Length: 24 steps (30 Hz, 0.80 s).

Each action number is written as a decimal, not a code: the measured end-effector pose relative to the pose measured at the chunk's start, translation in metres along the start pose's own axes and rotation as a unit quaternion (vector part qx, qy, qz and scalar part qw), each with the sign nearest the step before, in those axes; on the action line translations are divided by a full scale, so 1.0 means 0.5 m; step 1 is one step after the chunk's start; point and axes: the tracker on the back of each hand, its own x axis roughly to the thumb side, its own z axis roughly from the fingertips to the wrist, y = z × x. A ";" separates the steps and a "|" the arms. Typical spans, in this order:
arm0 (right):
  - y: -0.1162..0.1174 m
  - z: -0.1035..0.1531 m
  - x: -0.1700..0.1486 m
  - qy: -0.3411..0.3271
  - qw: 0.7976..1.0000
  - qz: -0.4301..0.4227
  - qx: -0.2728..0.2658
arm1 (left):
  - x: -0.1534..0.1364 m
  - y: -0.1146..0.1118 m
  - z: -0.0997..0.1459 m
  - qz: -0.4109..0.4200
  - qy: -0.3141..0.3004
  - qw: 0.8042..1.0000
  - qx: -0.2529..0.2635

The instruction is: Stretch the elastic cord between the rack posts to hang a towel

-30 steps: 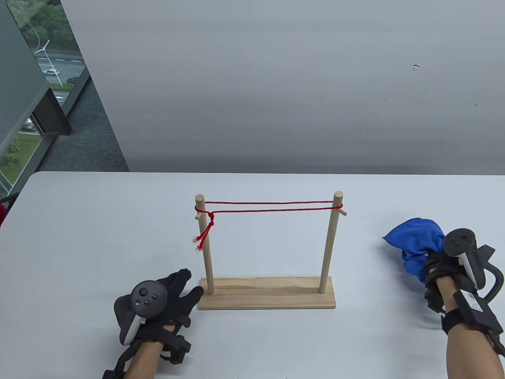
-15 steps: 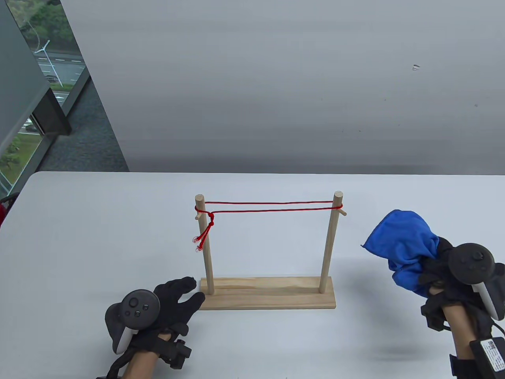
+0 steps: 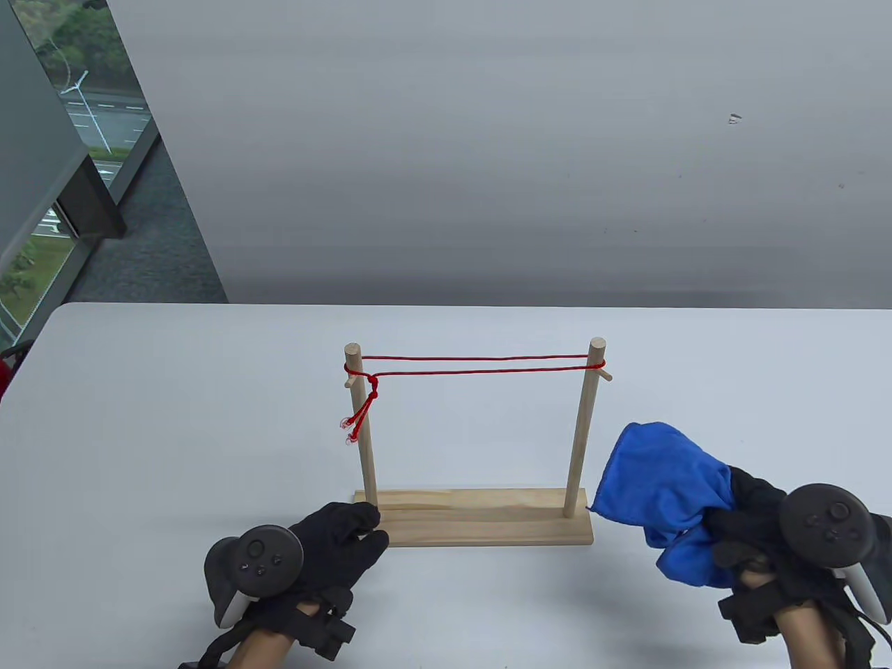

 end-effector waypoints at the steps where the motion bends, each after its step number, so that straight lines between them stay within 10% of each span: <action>1: 0.011 -0.001 0.005 -0.018 1.000 0.000 0.023 | 0.006 -0.006 -0.002 -0.003 -0.007 1.000 -0.007; 12: 0.131 -0.004 0.086 -0.083 0.985 -0.042 0.142 | 0.051 -0.058 -0.019 -0.035 -0.067 0.995 -0.065; 24: 0.231 -0.031 0.192 -0.129 0.968 -0.082 0.200 | 0.087 -0.016 -0.011 -0.089 -0.124 0.987 -0.048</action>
